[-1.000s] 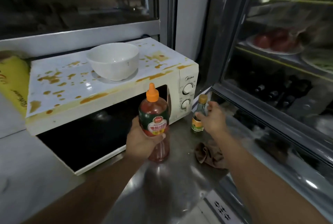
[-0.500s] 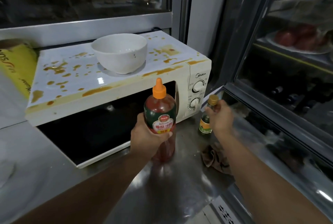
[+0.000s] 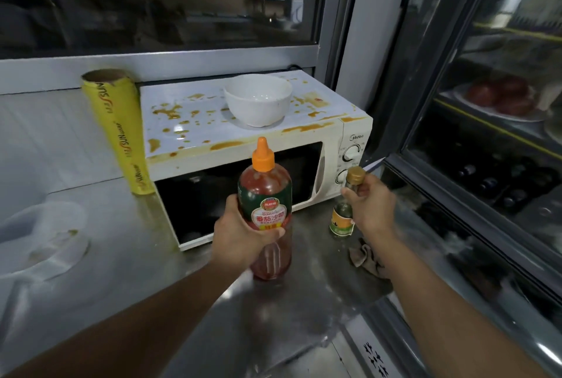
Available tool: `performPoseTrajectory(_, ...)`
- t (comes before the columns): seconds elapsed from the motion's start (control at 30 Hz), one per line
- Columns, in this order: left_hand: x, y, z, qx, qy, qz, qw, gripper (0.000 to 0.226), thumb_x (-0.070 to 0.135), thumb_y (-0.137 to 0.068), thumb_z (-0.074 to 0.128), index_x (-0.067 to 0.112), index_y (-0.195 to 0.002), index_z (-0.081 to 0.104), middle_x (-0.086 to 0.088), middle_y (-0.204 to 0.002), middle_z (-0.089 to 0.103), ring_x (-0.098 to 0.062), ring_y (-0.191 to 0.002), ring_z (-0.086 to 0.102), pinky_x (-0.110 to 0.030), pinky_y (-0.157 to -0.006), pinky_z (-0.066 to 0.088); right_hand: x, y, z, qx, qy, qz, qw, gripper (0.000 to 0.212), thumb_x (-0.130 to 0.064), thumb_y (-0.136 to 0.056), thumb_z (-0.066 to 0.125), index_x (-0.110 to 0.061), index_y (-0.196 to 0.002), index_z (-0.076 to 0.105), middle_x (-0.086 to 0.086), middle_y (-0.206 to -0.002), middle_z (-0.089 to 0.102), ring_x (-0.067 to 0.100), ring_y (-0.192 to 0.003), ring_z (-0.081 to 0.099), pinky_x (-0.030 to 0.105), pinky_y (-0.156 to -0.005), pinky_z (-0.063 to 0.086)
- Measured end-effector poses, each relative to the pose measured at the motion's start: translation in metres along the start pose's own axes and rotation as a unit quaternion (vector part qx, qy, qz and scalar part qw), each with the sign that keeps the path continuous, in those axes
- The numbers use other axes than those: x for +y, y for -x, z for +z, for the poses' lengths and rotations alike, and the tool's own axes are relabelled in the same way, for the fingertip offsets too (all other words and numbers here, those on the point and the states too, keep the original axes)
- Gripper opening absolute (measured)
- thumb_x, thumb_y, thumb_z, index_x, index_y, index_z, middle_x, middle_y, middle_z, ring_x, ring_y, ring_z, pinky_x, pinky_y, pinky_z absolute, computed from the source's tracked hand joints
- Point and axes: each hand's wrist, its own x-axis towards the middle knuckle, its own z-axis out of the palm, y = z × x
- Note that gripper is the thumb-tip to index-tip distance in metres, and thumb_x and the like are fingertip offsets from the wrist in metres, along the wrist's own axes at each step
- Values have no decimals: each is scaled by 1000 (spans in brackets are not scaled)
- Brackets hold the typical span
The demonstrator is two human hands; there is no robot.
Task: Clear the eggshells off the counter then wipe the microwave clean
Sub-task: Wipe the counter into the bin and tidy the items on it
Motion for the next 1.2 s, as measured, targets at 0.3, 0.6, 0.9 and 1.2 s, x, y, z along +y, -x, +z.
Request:
performPoseTrajectory(0.3, -12, 55, -123, 31, -5, 17, 999, 80, 30, -46, 91, 22, -115, 51, 6, -103, 67, -12, -91, 65, -32, -80, 55, -99, 95, 5, -72, 8, -23, 997, 20, -24, -78, 73, -10, -84, 60, 7, -79, 64, 26, -78, 61, 39, -74, 51)
performPoseTrajectory(0.6, -29, 94, -274, 66, 5, 29, 997, 79, 30, -45, 91, 26, -111, 48, 15, -89, 60, 0, -74, 57, -10, -58, 41, -223, 211, 42, -91, 19, -67, 993, 19, -25, -79, 72, -10, -82, 60, 3, -74, 63, 20, -73, 59, 31, -65, 45)
performPoseTrajectory(0.9, -51, 104, -429, 82, 3, 40, 996, 73, 27, -49, 90, 18, -111, 53, 6, -95, 66, -4, -78, 60, -13, -57, 42, -334, 289, 111, -101, 27, -116, 988, 22, -28, -79, 71, -11, -80, 57, 3, -77, 63, 20, -75, 58, 28, -63, 40)
performPoseTrajectory(1.2, -66, 78, -530, 127, 14, 28, 991, 69, 22, -53, 90, 17, -111, 52, 6, -93, 65, -1, -74, 58, -13, -54, 41, -403, 297, 174, -106, 19, -132, 985, 20, -26, -82, 69, -11, -82, 56, 3, -76, 60, 24, -77, 58, 33, -65, 44)
